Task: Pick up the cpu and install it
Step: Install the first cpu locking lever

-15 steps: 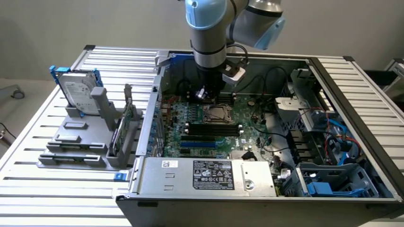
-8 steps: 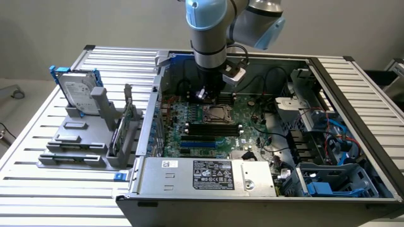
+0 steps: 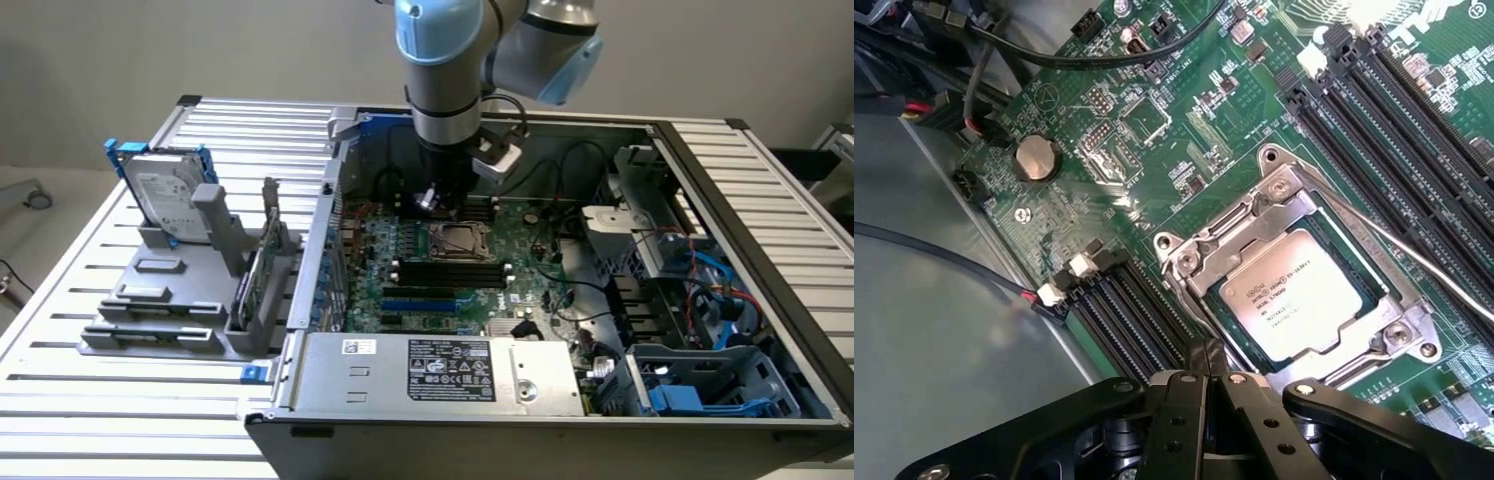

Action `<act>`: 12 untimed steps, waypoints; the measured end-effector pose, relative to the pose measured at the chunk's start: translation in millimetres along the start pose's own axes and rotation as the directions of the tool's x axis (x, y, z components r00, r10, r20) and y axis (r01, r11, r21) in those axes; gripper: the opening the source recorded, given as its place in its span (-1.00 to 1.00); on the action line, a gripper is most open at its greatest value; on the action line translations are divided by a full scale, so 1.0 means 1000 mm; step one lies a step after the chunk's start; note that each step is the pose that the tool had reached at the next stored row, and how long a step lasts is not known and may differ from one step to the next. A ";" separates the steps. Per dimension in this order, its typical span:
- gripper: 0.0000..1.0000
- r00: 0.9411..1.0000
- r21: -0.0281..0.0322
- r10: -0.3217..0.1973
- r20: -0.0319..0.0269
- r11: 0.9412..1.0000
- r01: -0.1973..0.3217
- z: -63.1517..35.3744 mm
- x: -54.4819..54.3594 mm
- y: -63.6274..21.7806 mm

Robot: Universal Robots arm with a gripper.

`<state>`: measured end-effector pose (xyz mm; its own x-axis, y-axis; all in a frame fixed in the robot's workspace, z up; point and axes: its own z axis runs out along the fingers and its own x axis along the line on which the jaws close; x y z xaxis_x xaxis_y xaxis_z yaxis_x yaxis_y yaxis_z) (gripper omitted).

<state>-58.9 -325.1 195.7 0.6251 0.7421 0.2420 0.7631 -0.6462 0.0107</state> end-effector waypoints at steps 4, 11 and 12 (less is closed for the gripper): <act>-0.79 1.000 0.000 0.000 0.000 1.000 0.000 0.0003 0.001 0.0011; -0.79 1.000 0.001 0.000 0.001 1.000 0.000 0.0009 0.002 0.0038; -0.79 1.000 0.001 0.000 0.001 1.000 0.000 0.0011 0.002 0.0042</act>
<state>-53.9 -325.7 195.3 0.6255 0.7421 0.2407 0.7631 -0.6462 0.0095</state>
